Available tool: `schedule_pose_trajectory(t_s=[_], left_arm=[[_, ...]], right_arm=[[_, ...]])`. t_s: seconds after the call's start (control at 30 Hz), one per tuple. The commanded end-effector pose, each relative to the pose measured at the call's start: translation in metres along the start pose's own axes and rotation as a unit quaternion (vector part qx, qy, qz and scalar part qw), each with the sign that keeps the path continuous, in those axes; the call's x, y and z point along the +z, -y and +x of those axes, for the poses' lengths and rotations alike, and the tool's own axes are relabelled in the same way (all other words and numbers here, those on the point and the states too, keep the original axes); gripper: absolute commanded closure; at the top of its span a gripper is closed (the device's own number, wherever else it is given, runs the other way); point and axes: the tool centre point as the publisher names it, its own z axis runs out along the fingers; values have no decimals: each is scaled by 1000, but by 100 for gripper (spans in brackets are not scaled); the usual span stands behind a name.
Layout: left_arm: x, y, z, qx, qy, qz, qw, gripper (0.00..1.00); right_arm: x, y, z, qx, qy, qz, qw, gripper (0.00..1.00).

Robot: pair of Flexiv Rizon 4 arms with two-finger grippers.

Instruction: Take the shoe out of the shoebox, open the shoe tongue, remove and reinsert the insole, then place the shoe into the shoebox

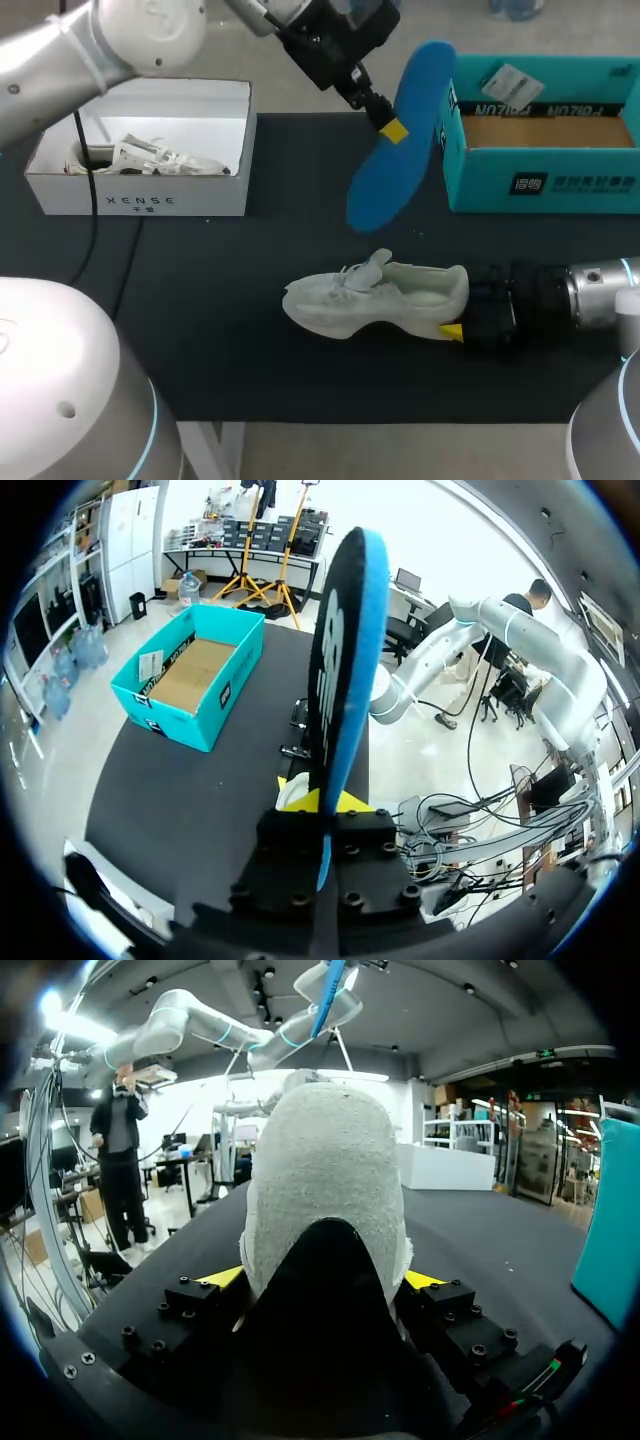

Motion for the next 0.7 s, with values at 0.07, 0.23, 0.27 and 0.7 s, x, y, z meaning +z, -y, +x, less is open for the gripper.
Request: schedule_pose_trajectory(t_s=[0.07, 0.23, 0.27, 0.7], left_arm=[[2, 13, -2, -29, -24, -6, 999, 100], [-7, 27, -14, -111, -60, 33, 991, 100], [-9, 28, -15, -119, -66, 39, 990, 100], [-16, 17, -30, -138, -207, 60, 967, 100]], right_arm=[[3, 3, 1, 0, 1, 1, 1000, 100], [3, 3, 1, 0, 1, 1, 1000, 100], [3, 3, 1, 0, 1, 1, 1000, 100], [3, 3, 1, 0, 1, 1, 1000, 100]])
